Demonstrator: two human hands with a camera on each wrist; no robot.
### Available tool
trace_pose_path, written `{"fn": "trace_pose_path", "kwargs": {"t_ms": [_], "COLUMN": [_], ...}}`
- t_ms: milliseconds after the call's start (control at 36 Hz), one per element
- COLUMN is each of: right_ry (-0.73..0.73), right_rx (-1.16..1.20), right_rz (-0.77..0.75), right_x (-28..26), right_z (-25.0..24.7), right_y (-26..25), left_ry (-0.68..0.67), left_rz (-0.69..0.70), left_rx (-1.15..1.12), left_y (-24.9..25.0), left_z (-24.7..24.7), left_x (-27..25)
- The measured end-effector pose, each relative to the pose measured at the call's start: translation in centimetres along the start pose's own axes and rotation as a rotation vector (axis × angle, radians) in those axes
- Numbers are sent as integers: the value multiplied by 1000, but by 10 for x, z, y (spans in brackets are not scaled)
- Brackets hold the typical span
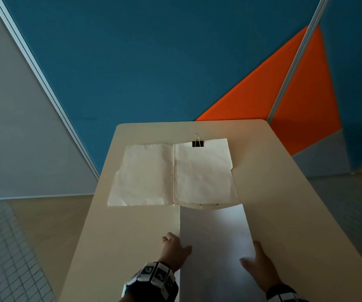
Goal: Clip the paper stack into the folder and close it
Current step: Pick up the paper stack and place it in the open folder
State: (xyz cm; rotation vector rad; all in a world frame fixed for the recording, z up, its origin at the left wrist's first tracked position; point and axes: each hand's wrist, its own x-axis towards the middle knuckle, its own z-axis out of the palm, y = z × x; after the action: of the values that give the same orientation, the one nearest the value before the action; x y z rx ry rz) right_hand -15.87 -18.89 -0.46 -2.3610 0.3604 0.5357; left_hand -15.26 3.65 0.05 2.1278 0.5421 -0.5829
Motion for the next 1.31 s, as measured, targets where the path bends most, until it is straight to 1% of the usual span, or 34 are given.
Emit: {"fn": "trace_pose_path", "kwargs": {"t_ms": [83, 139, 167, 278, 389, 472, 556, 639, 722, 833, 972, 1111, 1250, 1306], "right_ry": [-31, -51, -52, -13, 42, 76, 132, 143, 145, 175, 222, 212, 173, 139], "right_rx": [151, 243, 272, 322, 340, 333, 315, 382, 450, 527, 576, 573, 560, 559], "right_rz": [11, 35, 23, -72, -208, -269, -341, -394, -443, -503, -535, -488, -394, -396], "right_x": [3, 8, 9, 11, 15, 25, 42, 54, 66, 87, 120, 152, 175, 181], "right_z": [0, 0, -1, -11, -27, -40, -49, -60, -72, -88, -94, -85, -70, -67], "right_y": [7, 14, 15, 8, -13, -31, -50, -76, -106, -140, -166, -169, -155, -150], "left_ry": [6, -16, -31, -130, -244, -302, -272, -201, -85, 2, 146, 159, 122, 78], "left_rz": [18, 13, 15, 103, 84, 151, 216, 271, 327, 430, 502, 476, 441, 409], "left_rx": [-120, -235, -291, -458, -681, -783, -849, -862, -815, -766, -704, -688, -686, -718], "left_y": [1, 3, 4, 7, 16, 27, 43, 67, 94, 131, 160, 167, 155, 150], "left_z": [0, -1, -1, -6, -17, -27, -42, -60, -80, -109, -127, -124, -112, -109], "left_x": [0, 0, 0, 1, 6, 13, 20, 26, 38, 53, 77, 107, 129, 137]}}
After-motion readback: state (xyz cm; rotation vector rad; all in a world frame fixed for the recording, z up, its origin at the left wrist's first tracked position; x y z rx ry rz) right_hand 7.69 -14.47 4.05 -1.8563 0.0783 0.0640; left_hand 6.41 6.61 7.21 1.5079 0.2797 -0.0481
